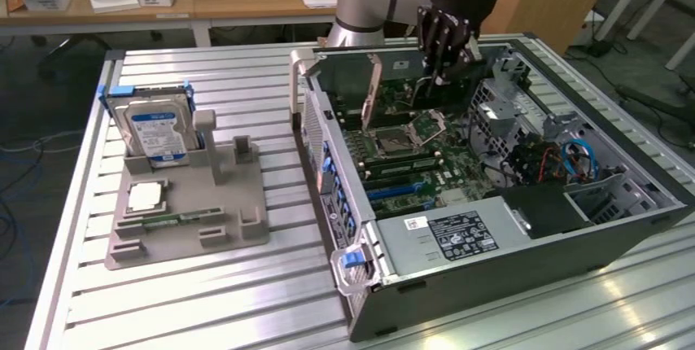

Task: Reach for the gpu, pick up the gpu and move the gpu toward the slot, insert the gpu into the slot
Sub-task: 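Insert the gpu into the slot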

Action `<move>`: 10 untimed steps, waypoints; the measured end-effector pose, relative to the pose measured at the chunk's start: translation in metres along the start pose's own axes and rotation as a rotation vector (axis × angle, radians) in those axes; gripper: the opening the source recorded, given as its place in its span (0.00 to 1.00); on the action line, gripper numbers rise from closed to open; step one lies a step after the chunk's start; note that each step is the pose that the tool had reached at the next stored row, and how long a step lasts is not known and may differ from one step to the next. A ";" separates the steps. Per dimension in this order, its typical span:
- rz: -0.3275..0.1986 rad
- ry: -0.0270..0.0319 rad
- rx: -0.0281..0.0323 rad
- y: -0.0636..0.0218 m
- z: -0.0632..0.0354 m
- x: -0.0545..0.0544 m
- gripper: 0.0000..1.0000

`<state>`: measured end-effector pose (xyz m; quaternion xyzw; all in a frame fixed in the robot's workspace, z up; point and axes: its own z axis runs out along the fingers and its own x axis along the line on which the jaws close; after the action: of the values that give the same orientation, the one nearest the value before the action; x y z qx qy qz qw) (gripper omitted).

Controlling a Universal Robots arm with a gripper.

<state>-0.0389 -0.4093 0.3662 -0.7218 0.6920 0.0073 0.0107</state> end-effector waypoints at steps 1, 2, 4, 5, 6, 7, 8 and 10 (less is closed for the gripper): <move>0.003 0.0001 0.0001 -0.0004 0.0018 0.000 0.26; 0.006 0.0002 0.0001 -0.0004 0.0034 0.000 0.26; 0.009 0.0003 0.0009 -0.0004 0.0069 0.001 0.26; 0.010 0.0002 0.0011 -0.0003 0.0087 0.001 0.26; 0.010 0.0003 0.0012 -0.0003 0.0105 0.001 0.26; 0.011 0.0005 0.0017 -0.0004 0.0122 0.002 0.26; 0.016 0.0003 0.0034 -0.0003 0.0140 0.002 0.26; 0.038 0.0006 0.0069 -0.0004 0.0166 0.002 0.26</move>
<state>-0.0384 -0.4113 0.3496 -0.7085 0.7055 0.0049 0.0129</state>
